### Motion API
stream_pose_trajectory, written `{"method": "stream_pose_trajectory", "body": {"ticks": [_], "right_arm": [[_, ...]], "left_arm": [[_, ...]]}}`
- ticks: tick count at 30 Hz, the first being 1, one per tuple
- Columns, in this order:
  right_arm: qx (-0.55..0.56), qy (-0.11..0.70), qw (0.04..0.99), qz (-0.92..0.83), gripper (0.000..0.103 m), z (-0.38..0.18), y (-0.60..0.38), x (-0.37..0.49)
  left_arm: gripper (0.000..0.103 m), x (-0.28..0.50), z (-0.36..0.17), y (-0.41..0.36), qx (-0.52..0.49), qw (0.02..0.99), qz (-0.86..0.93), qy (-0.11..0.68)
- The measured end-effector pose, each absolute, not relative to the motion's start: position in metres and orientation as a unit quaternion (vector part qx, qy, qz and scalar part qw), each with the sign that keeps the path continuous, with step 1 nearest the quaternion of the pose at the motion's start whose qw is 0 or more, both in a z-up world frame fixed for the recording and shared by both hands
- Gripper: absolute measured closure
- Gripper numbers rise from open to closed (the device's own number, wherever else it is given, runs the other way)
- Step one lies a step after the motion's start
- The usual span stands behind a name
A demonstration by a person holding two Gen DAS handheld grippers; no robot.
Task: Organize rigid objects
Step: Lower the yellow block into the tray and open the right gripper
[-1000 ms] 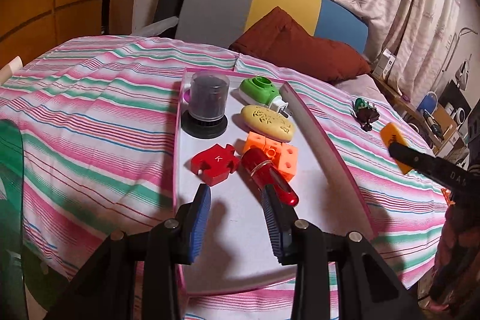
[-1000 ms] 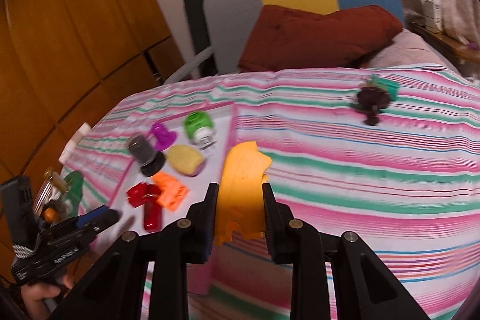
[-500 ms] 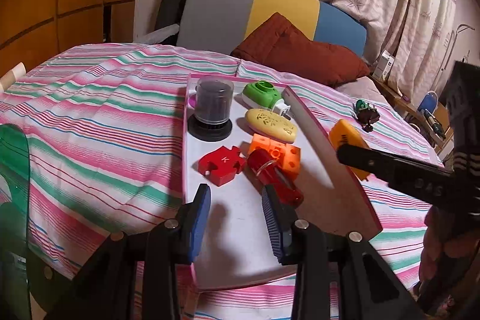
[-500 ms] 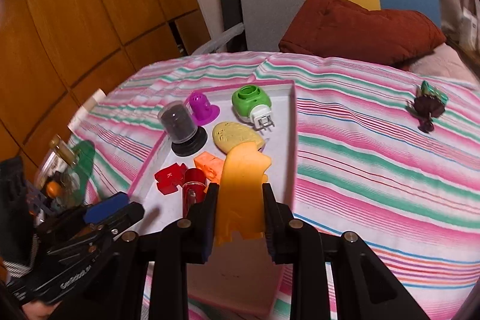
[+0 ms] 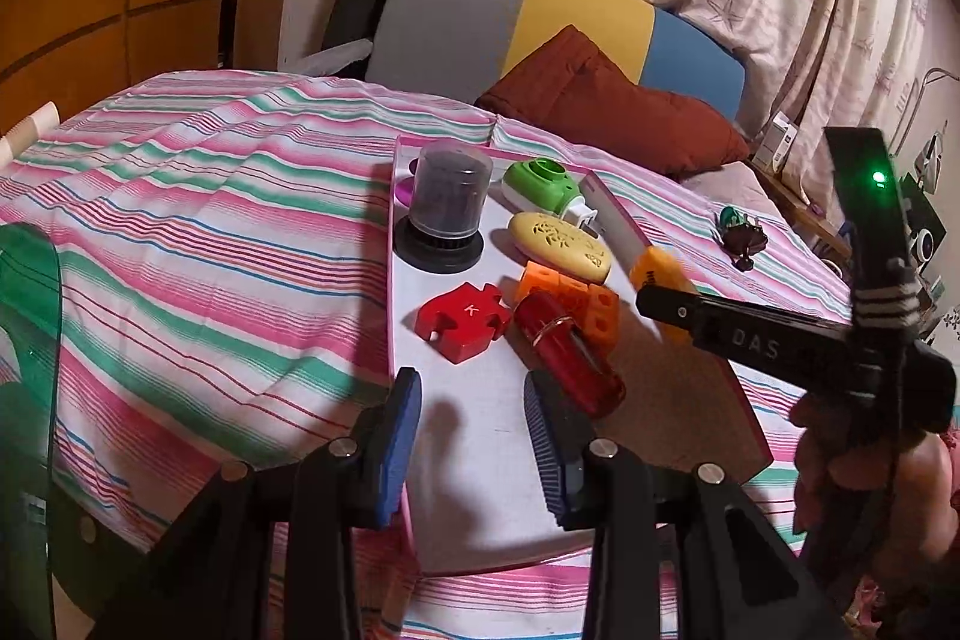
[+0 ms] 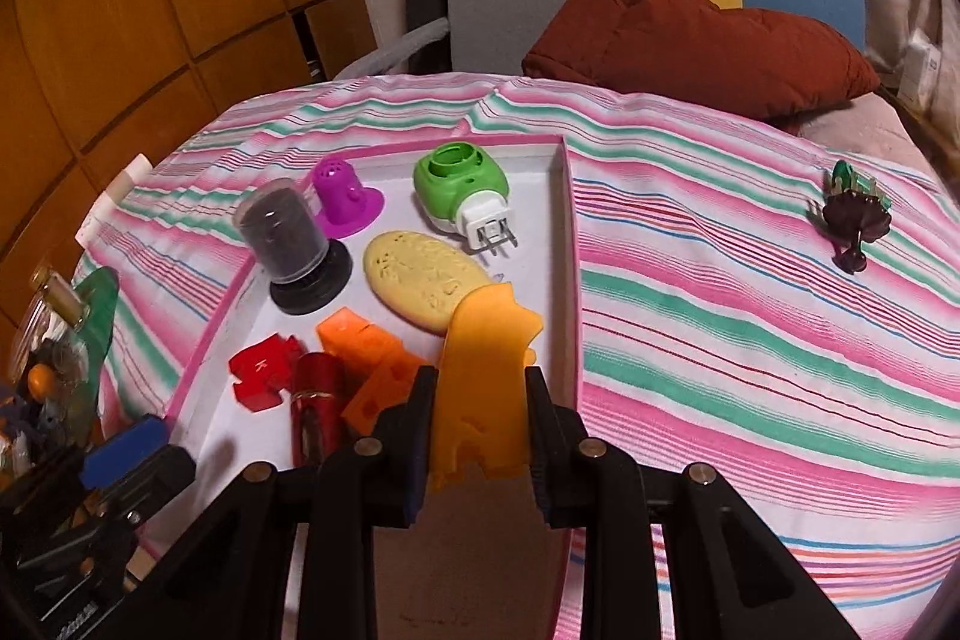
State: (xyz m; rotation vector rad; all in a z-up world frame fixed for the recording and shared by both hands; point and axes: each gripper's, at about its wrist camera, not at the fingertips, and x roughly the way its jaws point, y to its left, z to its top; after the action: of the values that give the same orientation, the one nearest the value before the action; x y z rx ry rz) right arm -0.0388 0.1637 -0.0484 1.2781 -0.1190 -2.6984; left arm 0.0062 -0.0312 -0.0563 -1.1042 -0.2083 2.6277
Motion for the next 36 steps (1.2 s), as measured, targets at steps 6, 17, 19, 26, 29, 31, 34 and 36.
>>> {"method": "stream_pose_trajectory", "body": {"ticks": [6, 17, 19, 26, 29, 31, 34, 36], "right_arm": [[0.422, -0.041, 0.079, -0.902, 0.074, -0.045, 0.164, -0.037], [0.400, -0.062, 0.081, -0.911, 0.068, -0.026, 0.176, -0.024], [0.394, -0.061, 0.081, -0.913, 0.065, -0.023, 0.176, -0.022], [0.382, -0.044, 0.066, -0.921, 0.061, -0.020, 0.185, -0.016], [0.384, -0.046, 0.057, -0.920, 0.061, -0.022, 0.197, -0.015], [0.386, -0.051, 0.050, -0.920, 0.061, -0.023, 0.205, -0.014], [0.386, -0.053, 0.042, -0.920, 0.061, -0.025, 0.214, -0.012], [0.385, -0.053, 0.039, -0.920, 0.061, -0.026, 0.218, -0.011]], "left_arm": [[0.068, 0.008, -0.054, -0.029, -0.379, 0.144, 0.911, -0.071], [0.068, 0.011, -0.053, -0.021, -0.379, 0.170, 0.906, -0.079], [0.068, 0.012, -0.051, -0.019, -0.376, 0.178, 0.906, -0.077], [0.068, 0.015, -0.046, -0.012, -0.375, 0.187, 0.905, -0.072], [0.068, 0.014, -0.047, -0.009, -0.379, 0.188, 0.903, -0.071], [0.068, 0.014, -0.047, -0.006, -0.381, 0.190, 0.902, -0.071], [0.068, 0.014, -0.048, 0.000, -0.384, 0.195, 0.900, -0.066], [0.068, 0.015, -0.046, 0.005, -0.384, 0.200, 0.899, -0.060]]}}
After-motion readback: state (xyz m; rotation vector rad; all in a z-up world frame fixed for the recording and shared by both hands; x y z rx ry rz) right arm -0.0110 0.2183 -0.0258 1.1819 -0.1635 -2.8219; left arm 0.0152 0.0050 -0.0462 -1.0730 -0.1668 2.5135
